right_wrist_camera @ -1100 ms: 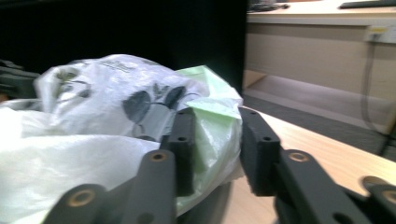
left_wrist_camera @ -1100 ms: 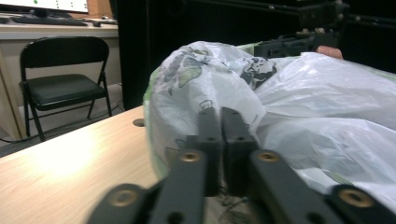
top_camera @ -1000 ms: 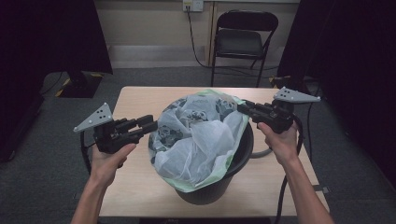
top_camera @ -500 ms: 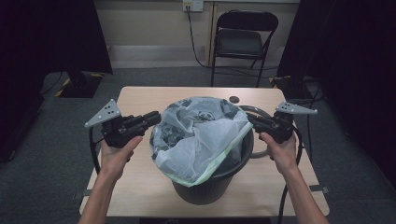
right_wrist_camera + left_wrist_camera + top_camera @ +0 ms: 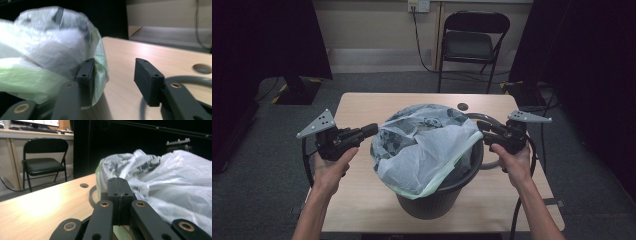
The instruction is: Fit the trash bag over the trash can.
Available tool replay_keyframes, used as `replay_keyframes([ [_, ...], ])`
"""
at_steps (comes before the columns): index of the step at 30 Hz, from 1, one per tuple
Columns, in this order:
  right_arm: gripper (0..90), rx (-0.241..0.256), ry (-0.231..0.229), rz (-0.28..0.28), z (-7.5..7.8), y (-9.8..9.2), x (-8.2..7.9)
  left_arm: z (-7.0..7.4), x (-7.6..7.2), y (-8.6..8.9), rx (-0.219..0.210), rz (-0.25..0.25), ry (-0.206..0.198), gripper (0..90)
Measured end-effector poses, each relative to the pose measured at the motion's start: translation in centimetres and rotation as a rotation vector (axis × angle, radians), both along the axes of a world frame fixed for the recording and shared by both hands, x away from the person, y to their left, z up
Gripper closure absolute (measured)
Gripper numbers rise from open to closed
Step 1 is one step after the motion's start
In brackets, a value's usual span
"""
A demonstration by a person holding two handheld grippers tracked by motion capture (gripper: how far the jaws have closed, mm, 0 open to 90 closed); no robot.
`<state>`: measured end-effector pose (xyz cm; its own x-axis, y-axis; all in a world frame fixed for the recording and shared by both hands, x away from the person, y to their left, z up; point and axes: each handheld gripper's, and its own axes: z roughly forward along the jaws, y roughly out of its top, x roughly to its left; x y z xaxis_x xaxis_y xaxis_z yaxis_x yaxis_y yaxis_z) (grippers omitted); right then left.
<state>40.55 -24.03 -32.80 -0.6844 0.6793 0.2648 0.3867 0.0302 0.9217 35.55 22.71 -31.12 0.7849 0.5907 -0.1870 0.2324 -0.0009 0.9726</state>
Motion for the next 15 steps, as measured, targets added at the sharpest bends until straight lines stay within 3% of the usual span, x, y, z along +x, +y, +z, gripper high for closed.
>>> replay_keyframes([
  [3, 45.7, 0.004, -0.028, -0.062, 1.1, -0.5, -0.1, -0.4, -0.8, 0.3, 0.023, -0.016, 0.016, 90.0],
  [6, 43.8, 0.028, -0.050, -0.077, 2.2, -1.0, 0.0, 0.0, -1.1, 0.7, -0.001, -0.026, -0.005, 89.5],
  [9, 42.8, 0.045, -0.073, -0.084, 3.2, -0.9, -0.2, 1.0, -0.7, 0.7, -0.037, 0.000, -0.025, 66.1],
  [11, 42.5, 0.046, -0.085, -0.081, 3.6, -0.8, -0.4, 1.6, 0.1, 0.2, -0.046, 0.008, -0.034, 57.3],
  [15, 41.9, 0.051, -0.101, -0.072, 4.1, -0.3, -0.5, 1.8, 1.6, -0.9, -0.018, 0.020, -0.026, 51.0],
])
